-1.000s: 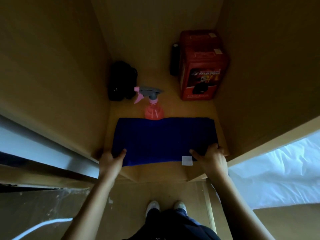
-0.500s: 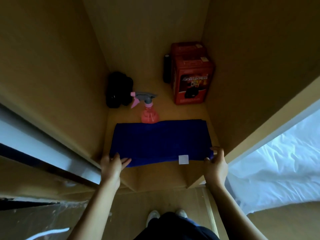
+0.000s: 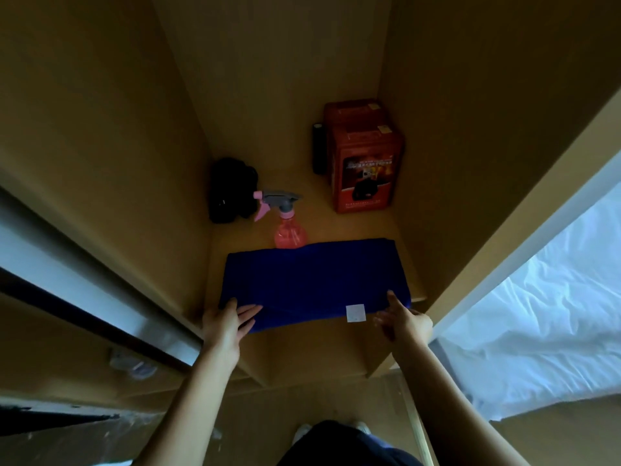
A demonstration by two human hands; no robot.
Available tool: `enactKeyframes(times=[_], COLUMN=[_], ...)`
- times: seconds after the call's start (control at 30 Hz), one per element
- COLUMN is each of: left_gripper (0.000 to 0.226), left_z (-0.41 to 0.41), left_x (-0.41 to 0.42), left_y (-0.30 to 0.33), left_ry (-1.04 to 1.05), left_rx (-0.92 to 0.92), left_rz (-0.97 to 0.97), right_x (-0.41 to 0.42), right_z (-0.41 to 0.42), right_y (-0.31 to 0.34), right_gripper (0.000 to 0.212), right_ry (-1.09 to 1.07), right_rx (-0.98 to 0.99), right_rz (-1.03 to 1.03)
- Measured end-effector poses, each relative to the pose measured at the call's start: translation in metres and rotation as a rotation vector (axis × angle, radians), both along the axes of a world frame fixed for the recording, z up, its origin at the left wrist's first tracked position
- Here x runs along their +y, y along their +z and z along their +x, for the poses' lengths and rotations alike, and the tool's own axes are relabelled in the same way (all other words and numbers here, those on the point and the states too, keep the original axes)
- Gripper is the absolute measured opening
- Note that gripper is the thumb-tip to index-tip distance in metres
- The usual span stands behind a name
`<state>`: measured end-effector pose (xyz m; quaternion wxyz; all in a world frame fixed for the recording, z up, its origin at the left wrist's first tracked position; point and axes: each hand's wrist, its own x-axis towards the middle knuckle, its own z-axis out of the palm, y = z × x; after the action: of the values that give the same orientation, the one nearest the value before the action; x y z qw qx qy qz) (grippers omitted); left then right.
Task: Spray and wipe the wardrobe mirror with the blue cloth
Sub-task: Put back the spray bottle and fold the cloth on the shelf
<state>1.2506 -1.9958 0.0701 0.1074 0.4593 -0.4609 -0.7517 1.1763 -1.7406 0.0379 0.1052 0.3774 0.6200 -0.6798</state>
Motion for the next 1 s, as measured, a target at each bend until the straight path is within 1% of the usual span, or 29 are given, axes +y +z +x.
enactKeyframes(times=[0.13, 0.23, 0.33, 0.43, 0.5, 0.6, 0.7, 0.73, 0.83, 0.9, 1.0], left_gripper=[0.049, 0.048, 0.047, 0.053, 0.057, 0.047, 0.032, 0.027, 0.019, 0.019, 0.020], left_z=[0.002, 0.009, 0.013, 0.015, 0.015, 0.015, 0.015, 0.015, 0.013, 0.008, -0.002], left_x=[-0.001, -0.001, 0.001, 0.000, -0.001, -0.002, -0.003, -0.003, -0.004, -0.007, -0.011], left_y=[-0.001, -0.009, -0.018, -0.022, -0.021, -0.024, -0.029, -0.030, -0.028, -0.021, -0.005], left_ry=[0.030, 0.012, -0.012, -0.028, -0.041, -0.044, -0.004, 0.006, 0.015, 0.021, 0.041], left_rx=[0.019, -0.015, -0.041, -0.024, -0.001, -0.012, -0.053, -0.060, -0.069, -0.066, -0.002], left_rz=[-0.008, -0.075, -0.124, -0.160, -0.176, -0.189, -0.149, -0.147, -0.202, -0.256, -0.345], right_x=[0.002, 0.002, 0.001, -0.001, -0.001, -0.002, -0.002, -0.002, -0.002, -0.002, -0.007], right_z=[0.006, 0.010, 0.010, 0.006, 0.003, 0.002, -0.003, -0.005, -0.014, -0.025, -0.037], right_y=[0.000, -0.001, -0.002, -0.002, -0.004, -0.007, -0.008, -0.007, -0.001, 0.008, 0.030], right_gripper=[0.022, 0.019, 0.011, 0.015, 0.013, 0.004, 0.024, 0.026, 0.021, 0.016, 0.013], right_ry=[-0.081, -0.117, -0.136, -0.112, -0.086, -0.060, 0.014, 0.028, 0.046, 0.027, -0.027], right_rx=[0.044, 0.138, 0.211, 0.241, 0.230, 0.195, 0.135, 0.118, 0.106, 0.128, 0.226], right_rz=[0.007, 0.039, 0.059, 0.112, 0.152, 0.170, 0.275, 0.296, 0.335, 0.306, 0.161])
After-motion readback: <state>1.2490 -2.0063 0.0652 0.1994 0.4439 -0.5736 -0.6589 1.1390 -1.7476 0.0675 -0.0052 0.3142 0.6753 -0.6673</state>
